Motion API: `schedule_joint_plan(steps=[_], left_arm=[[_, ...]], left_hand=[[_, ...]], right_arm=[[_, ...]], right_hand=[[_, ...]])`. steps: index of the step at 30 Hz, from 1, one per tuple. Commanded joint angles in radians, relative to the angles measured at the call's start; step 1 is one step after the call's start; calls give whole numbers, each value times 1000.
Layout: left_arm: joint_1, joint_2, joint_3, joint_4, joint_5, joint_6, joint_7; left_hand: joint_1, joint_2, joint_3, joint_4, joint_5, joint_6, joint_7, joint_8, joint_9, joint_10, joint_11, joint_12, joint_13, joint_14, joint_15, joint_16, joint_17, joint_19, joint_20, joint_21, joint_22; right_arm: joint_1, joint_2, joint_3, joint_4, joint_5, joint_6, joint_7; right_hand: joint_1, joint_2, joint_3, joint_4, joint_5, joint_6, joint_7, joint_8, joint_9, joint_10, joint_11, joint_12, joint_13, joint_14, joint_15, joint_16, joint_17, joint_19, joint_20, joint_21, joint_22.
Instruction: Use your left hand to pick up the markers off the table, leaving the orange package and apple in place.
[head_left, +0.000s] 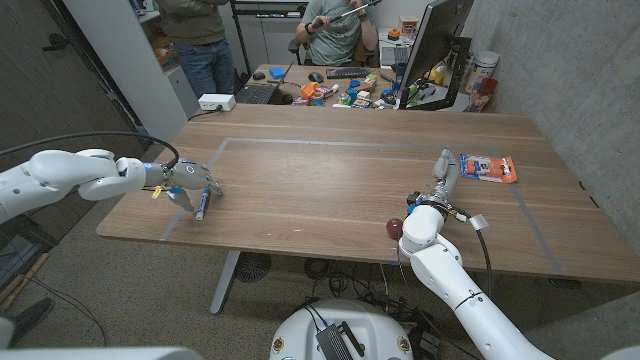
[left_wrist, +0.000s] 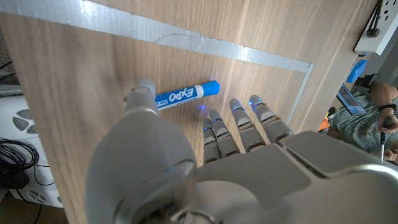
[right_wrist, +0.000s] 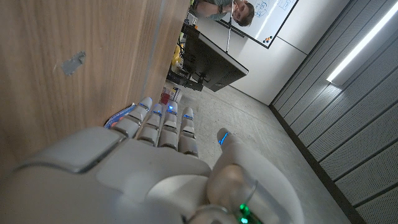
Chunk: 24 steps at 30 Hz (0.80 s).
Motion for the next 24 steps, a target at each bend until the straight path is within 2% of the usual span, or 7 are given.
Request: schedule_joint_plan(steps=[1,13,14,16,17,18,24], left_arm=[[34,-10,13,-2,-1,62,31],[102,-5,8,0,-37,132,163],[109,-5,6,2,-43,138,184],[121,-2,2,6,-56,147,219],[126,-1,1,6,-61,152,229],[132,1,-1,2,-68,160,225],[153,13,-8,-22,-90,184,211]], left_hand=[[16,-2,-1,-7,3,13,-6,6,3,11,-2,5,3,11,-49,7,5,8,1,1,5],[50,11,-1,-6,12,114,-31,34,1,85,-4,26,1,53,-60,16,4,22,5,4,6],[70,13,0,-10,15,152,-47,44,-1,130,-11,38,-1,88,-87,24,1,42,-33,10,5],[97,6,-9,-6,15,238,-63,62,-5,218,-9,48,-14,186,-133,35,-9,109,-146,26,4],[104,3,-15,-4,13,275,-65,68,-8,262,-14,51,-20,226,-142,36,-13,153,-177,37,4],[108,3,-16,-3,13,285,-67,69,-8,285,-13,54,-22,241,-142,36,-13,174,-185,43,5],[120,5,-19,-1,10,317,-68,72,-11,296,-25,41,-26,247,-146,23,-14,198,-139,47,7]], right_arm=[[-6,-4,4,7,4,16,10],[-14,-7,3,13,3,42,19],[-14,-7,3,14,3,43,20],[-14,-7,3,14,4,45,24],[-13,-8,3,15,4,47,25],[-13,-8,3,16,4,50,26],[-13,-9,4,18,7,54,33]], right_hand=[[-9,29,-6,0,6,-4,-5,1,4,0,4,-1,5,6,6,4,2,7,2,-1,5],[-10,29,-8,-1,7,-3,-5,1,4,-1,1,-1,4,7,7,4,2,7,3,-1,4],[-11,29,-8,-1,7,-3,-4,1,4,-1,3,-1,4,8,6,4,2,7,3,-1,4],[-11,29,-8,-1,7,-3,-5,1,4,-1,2,-1,4,7,5,4,2,7,3,-1,4],[-11,29,-8,-1,7,-3,-5,2,4,-1,2,-1,4,7,5,4,2,7,3,-1,4],[-11,29,-8,-1,7,-3,-5,2,4,-1,2,-1,4,8,4,4,2,7,4,-1,4],[-11,28,-9,-2,7,-3,-5,2,4,-1,1,-1,4,8,3,4,1,7,4,-1,4]])
